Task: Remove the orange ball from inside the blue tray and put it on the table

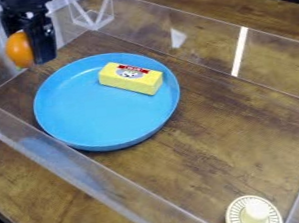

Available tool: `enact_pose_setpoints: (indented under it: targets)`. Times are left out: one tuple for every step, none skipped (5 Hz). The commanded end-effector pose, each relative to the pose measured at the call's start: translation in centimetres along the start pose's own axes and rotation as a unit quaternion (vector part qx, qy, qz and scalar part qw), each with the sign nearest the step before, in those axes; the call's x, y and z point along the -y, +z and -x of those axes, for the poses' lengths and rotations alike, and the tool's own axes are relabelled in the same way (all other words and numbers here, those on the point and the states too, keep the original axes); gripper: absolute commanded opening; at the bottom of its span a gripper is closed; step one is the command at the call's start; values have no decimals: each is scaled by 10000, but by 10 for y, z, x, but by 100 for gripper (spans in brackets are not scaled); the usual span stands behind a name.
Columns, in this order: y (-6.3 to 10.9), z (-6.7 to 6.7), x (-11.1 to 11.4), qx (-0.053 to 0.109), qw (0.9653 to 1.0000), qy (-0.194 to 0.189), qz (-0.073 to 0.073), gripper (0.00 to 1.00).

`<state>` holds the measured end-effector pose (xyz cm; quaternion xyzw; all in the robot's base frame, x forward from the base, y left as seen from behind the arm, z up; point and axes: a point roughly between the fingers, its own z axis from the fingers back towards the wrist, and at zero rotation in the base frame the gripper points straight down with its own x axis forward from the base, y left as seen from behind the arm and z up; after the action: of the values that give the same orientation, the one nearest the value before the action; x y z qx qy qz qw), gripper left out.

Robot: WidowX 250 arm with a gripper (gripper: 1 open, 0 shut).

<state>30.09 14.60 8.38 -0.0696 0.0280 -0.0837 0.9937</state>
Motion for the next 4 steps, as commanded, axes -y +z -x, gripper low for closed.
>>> enact_pose_setpoints:
  targets:
    - [9, 1, -15, 157, 9996, 102, -223, 0]
    - [-1, 2, -23, 89, 9994, 187, -264, 0]
    - [-7, 3, -29, 62, 9994, 218, -272, 0]
    - [-11, 4, -36, 48, 9993, 243, -287, 100]
